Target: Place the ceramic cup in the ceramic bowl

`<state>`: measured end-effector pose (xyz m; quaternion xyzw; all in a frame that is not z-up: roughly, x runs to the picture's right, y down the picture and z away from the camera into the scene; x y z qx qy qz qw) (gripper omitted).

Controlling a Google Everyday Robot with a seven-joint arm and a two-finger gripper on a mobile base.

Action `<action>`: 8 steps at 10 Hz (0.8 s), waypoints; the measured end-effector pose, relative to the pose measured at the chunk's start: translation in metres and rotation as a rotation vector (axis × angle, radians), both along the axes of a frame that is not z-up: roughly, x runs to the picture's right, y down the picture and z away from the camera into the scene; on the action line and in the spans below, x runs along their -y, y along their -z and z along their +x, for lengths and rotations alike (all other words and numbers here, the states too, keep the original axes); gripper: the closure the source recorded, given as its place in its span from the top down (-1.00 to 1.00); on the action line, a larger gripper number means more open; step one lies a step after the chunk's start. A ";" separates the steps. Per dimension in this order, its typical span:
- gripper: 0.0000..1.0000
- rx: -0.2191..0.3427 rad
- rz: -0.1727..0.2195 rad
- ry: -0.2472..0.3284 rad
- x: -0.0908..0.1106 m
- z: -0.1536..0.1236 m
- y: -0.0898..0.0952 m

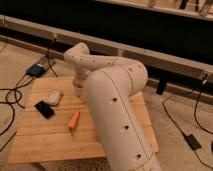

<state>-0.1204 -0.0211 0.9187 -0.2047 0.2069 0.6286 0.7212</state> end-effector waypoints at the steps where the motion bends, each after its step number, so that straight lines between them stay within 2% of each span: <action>1: -0.96 0.010 0.004 -0.002 0.001 0.000 0.004; 3: -1.00 0.024 0.001 -0.007 0.001 0.001 0.014; 5: -1.00 0.048 -0.006 -0.002 -0.003 0.006 0.033; 8: -1.00 0.090 -0.043 0.018 -0.018 0.014 0.062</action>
